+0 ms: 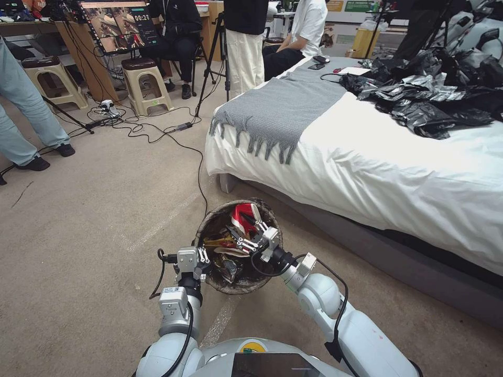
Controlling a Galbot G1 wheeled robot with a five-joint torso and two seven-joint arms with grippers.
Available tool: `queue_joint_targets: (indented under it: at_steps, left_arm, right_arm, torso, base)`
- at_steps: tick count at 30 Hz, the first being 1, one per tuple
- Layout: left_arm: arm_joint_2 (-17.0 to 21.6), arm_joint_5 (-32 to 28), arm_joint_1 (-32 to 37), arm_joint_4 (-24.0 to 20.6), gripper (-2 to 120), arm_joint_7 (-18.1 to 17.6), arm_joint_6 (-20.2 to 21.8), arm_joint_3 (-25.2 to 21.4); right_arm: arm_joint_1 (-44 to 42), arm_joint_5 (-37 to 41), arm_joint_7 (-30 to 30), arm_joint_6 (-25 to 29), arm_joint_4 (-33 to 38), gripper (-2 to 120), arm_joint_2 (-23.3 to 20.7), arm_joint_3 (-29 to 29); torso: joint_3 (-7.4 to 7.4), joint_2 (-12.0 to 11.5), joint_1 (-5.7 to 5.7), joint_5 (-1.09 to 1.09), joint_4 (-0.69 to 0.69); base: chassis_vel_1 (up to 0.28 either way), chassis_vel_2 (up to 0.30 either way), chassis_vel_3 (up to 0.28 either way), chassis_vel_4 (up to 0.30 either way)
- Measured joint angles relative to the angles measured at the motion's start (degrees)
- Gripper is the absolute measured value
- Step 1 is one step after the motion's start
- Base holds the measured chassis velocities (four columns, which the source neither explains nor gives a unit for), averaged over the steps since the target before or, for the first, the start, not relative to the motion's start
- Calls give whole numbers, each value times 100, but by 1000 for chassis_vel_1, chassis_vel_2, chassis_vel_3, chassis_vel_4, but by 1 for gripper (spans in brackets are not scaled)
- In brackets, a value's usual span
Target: Pick up the trash bin, then pick up the garbage from the floor and place it into the trash bin.
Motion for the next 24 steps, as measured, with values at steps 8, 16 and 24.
queue_joint_targets:
  at_steps: [8, 16, 24]
  left_arm:
    - [0, 1, 0, 0, 0, 0, -1, -1]
    - [0, 2, 1, 0, 0, -2, -1, -5]
    - [0, 2, 1, 0, 0, -2, -1, -4]
  right_arm:
    - [-63, -71, -13, -3, 66, 99, -7, 1]
    - [-288, -183, -42, 47, 443, 100, -158, 52]
    - [-565, -64, -51, 50, 1084, 100, -438, 72]
  torso:
    - [0, 0, 0, 0, 0]
    - [0, 0, 0, 1, 0]
    - [0, 0, 0, 0, 0]
  base:
    - [0, 0, 0, 0]
    - [0, 0, 0, 0]
    - [0, 0, 0, 0]
